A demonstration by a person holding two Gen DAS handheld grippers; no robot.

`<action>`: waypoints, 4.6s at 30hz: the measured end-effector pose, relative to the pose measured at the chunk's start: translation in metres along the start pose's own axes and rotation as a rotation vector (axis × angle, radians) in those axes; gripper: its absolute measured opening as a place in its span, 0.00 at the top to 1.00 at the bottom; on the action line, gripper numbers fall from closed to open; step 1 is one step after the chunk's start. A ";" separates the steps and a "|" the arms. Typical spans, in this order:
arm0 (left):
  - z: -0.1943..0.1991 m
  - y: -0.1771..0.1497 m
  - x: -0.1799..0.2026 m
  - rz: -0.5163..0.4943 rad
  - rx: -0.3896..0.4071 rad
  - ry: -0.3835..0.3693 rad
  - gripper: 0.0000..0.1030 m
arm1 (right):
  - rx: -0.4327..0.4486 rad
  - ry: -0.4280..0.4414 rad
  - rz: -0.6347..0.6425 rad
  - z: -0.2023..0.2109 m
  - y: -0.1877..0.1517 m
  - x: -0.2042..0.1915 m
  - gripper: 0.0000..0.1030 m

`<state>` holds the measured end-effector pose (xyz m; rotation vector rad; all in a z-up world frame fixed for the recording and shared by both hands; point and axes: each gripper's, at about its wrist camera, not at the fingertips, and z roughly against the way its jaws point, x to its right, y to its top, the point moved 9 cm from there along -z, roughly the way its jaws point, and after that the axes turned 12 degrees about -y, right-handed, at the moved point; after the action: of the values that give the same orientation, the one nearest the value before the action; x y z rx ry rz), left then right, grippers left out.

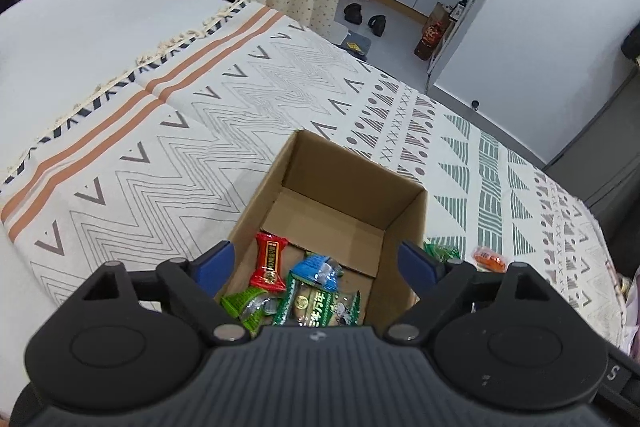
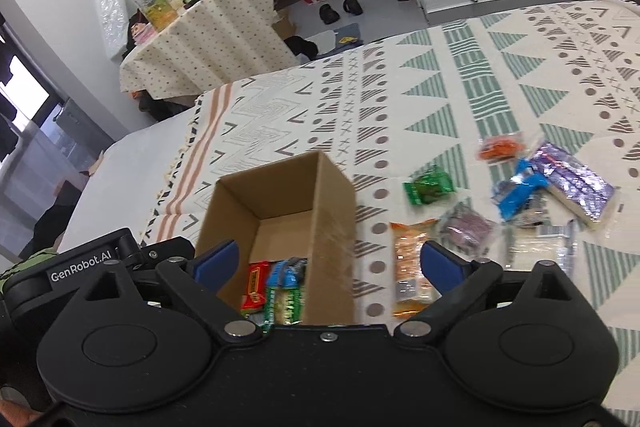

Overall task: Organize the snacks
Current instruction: 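Move both open tools back toward the remaining snacks, then grasp the orange cake packet with the left tool while the right tool grasps the white packet, then carry the cake packet and white packet into the box and open both tools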

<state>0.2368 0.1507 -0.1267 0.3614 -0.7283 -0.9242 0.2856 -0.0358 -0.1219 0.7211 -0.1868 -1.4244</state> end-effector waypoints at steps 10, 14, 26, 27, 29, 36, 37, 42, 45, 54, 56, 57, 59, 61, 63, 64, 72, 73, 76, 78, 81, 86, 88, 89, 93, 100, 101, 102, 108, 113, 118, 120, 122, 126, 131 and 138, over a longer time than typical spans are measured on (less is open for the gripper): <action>-0.005 -0.018 0.038 -0.079 -0.012 -0.011 0.14 | 0.069 -0.067 -0.052 0.014 0.009 0.053 0.00; -0.008 -0.027 0.055 -0.114 -0.022 -0.011 0.15 | 0.075 -0.092 -0.039 0.017 0.012 0.074 0.00; -0.022 -0.050 0.102 -0.220 -0.070 -0.013 0.15 | 0.088 -0.189 -0.010 0.030 0.013 0.135 0.00; -0.023 -0.052 0.105 -0.229 -0.074 -0.013 0.15 | 0.087 -0.191 -0.015 0.031 0.013 0.140 0.00; -0.026 -0.056 0.111 -0.243 -0.081 -0.013 0.15 | 0.089 -0.197 -0.023 0.032 0.013 0.148 0.00; -0.038 -0.072 0.127 -0.287 -0.100 -0.012 0.15 | 0.073 -0.200 -0.047 0.025 0.006 0.172 0.00; -0.040 -0.074 0.128 -0.291 -0.101 -0.012 0.15 | 0.069 -0.198 -0.052 0.023 0.004 0.174 0.00; -0.051 -0.086 0.133 -0.300 -0.116 -0.020 0.15 | 0.028 -0.174 -0.082 0.009 -0.007 0.179 0.01; -0.059 -0.092 0.137 -0.291 -0.126 -0.024 0.17 | -0.007 -0.136 -0.096 0.000 -0.011 0.175 0.02; -0.089 -0.103 0.141 -0.258 -0.162 -0.027 0.35 | -0.088 -0.109 -0.110 -0.033 -0.019 0.179 0.17; -0.098 -0.106 0.139 -0.242 -0.177 -0.020 0.37 | -0.099 -0.117 -0.106 -0.039 -0.020 0.180 0.17; -0.101 -0.107 0.138 -0.239 -0.184 -0.017 0.38 | -0.103 -0.121 -0.103 -0.043 -0.021 0.181 0.19; -0.109 -0.109 0.137 -0.242 -0.194 -0.010 0.38 | -0.116 -0.130 -0.099 -0.051 -0.022 0.183 0.20; -0.117 -0.112 0.136 -0.241 -0.202 -0.002 0.38 | -0.131 -0.136 -0.102 -0.057 -0.022 0.186 0.22; -0.124 -0.114 0.134 -0.243 -0.211 0.007 0.39 | -0.143 -0.139 -0.104 -0.063 -0.023 0.188 0.23; -0.128 -0.115 0.133 -0.244 -0.217 0.012 0.40 | -0.148 -0.138 -0.103 -0.065 -0.024 0.188 0.23; -0.153 -0.120 0.120 -0.229 -0.242 0.049 0.41 | -0.184 -0.143 -0.070 -0.084 -0.027 0.186 0.25; -0.155 -0.120 0.119 -0.230 -0.242 0.054 0.41 | -0.189 -0.142 -0.068 -0.086 -0.027 0.186 0.26; -0.162 -0.119 0.114 -0.234 -0.242 0.070 0.41 | -0.199 -0.144 -0.069 -0.094 -0.026 0.185 0.26; -0.166 -0.121 0.112 -0.228 -0.249 0.074 0.42 | -0.190 -0.161 -0.044 -0.100 -0.023 0.182 0.26; -0.172 -0.125 0.110 -0.227 -0.259 0.083 0.42 | -0.175 -0.175 0.007 -0.104 -0.022 0.174 0.26; -0.176 -0.126 0.110 -0.259 -0.242 0.100 0.55 | -0.149 -0.177 0.077 -0.105 -0.023 0.168 0.38; -0.176 -0.125 0.110 -0.262 -0.239 0.097 0.66 | -0.148 -0.153 0.074 -0.104 -0.023 0.166 0.49; -0.176 -0.124 0.110 -0.265 -0.242 0.097 0.66 | -0.147 -0.143 0.074 -0.103 -0.023 0.165 0.52; -0.172 -0.124 0.113 -0.278 -0.245 0.081 0.67 | -0.137 -0.142 0.080 -0.098 -0.023 0.164 0.60; -0.152 -0.122 0.121 -0.284 -0.219 0.046 0.67 | -0.120 -0.114 0.013 -0.084 -0.020 0.168 0.74; -0.149 -0.121 0.122 -0.282 -0.215 0.040 0.67 | -0.115 -0.113 0.011 -0.081 -0.020 0.168 0.76; -0.146 -0.120 0.123 -0.278 -0.211 0.034 0.67 | -0.108 -0.111 0.011 -0.078 -0.020 0.167 0.77; -0.125 -0.113 0.129 -0.265 -0.187 -0.012 0.67 | -0.078 -0.108 0.026 -0.060 -0.021 0.160 0.84; -0.108 -0.107 0.133 -0.257 -0.165 -0.041 0.67 | -0.045 -0.091 0.027 -0.044 -0.019 0.156 0.88; -0.091 -0.101 0.134 -0.258 -0.147 -0.064 0.67 | -0.013 -0.089 0.015 -0.028 -0.013 0.153 0.89; -0.085 -0.098 0.135 -0.258 -0.137 -0.072 0.67 | 0.007 -0.088 0.012 -0.021 -0.008 0.151 0.89; -0.078 -0.095 0.136 -0.256 -0.126 -0.083 0.67 | 0.026 -0.092 0.011 -0.015 -0.005 0.148 0.89; -0.066 -0.088 0.137 -0.257 -0.102 -0.104 0.67 | 0.056 -0.093 0.019 -0.003 -0.001 0.136 0.89; -0.054 -0.081 0.136 -0.256 -0.087 -0.118 0.67 | 0.089 -0.076 0.040 0.009 0.005 0.114 0.89; -0.036 -0.064 0.124 -0.243 -0.053 -0.119 0.67 | 0.127 -0.048 0.060 0.023 0.016 0.085 0.89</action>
<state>0.2726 0.0117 -0.1378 0.3555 -0.7778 -1.2008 0.3013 -0.1244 -0.1199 0.7790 -0.3361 -1.3821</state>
